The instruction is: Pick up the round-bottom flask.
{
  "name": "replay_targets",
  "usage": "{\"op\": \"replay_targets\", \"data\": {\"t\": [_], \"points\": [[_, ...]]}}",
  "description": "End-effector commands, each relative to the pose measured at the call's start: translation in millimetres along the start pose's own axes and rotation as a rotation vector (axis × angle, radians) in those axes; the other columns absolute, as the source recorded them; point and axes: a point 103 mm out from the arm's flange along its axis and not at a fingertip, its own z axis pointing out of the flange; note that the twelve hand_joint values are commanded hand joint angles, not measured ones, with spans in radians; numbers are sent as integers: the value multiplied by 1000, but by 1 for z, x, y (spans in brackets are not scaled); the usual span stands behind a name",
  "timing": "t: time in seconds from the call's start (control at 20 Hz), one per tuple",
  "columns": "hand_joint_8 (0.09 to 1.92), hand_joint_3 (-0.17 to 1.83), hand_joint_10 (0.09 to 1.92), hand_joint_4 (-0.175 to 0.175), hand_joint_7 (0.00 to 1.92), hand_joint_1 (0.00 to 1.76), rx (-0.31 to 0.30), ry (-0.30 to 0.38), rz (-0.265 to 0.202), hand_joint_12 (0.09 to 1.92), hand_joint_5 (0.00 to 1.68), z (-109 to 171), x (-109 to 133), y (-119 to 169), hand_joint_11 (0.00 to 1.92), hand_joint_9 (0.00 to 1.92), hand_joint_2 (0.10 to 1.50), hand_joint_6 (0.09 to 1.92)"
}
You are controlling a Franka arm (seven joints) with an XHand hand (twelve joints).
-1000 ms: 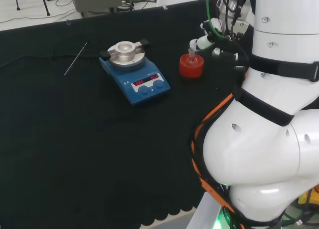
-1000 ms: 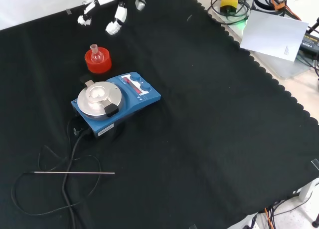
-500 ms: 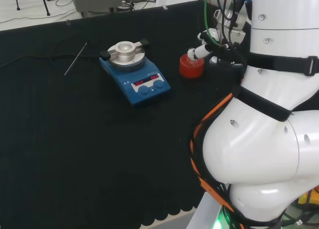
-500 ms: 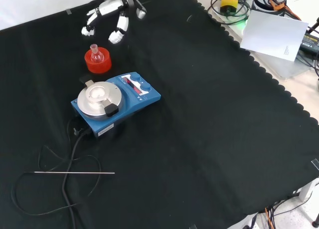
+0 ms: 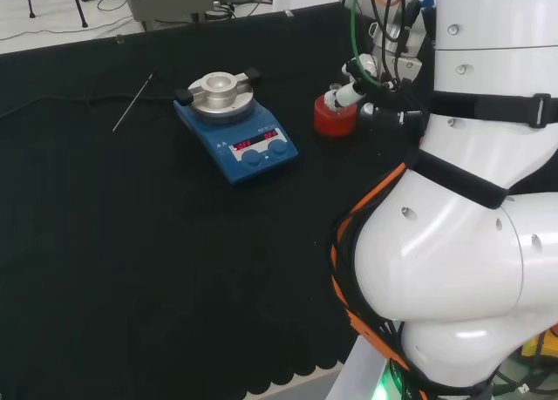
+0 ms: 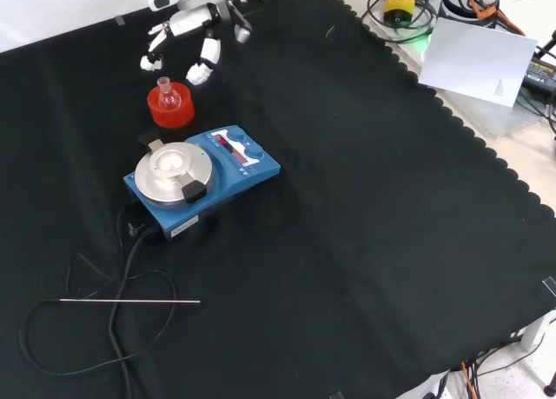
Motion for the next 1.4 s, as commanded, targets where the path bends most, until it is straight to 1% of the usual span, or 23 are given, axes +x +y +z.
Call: {"op": "replay_targets", "data": {"t": [0.05,0.25,0.35,0.6,0.8,1.0,1.4], "points": [[683,598,698,-55,326,808,-20,11,7,1352,579,3,0,6,31,444,642,600],[688,594,701,-52,338,828,-34,21,3,1354,613,7,-3,14,47,461,642,637],[689,591,701,-52,343,849,-36,12,-5,1353,626,9,-3,17,55,467,638,655],[689,592,699,-47,351,904,-30,19,1,1351,648,15,-7,23,69,479,629,687],[686,618,691,-45,356,909,-44,22,-6,1344,648,15,-6,26,82,489,622,722],[689,633,692,-36,369,919,-65,19,-14,1346,741,14,-3,27,101,504,627,769],[692,648,690,-26,388,925,-76,6,-14,1344,798,13,1,29,130,521,626,801]]}}
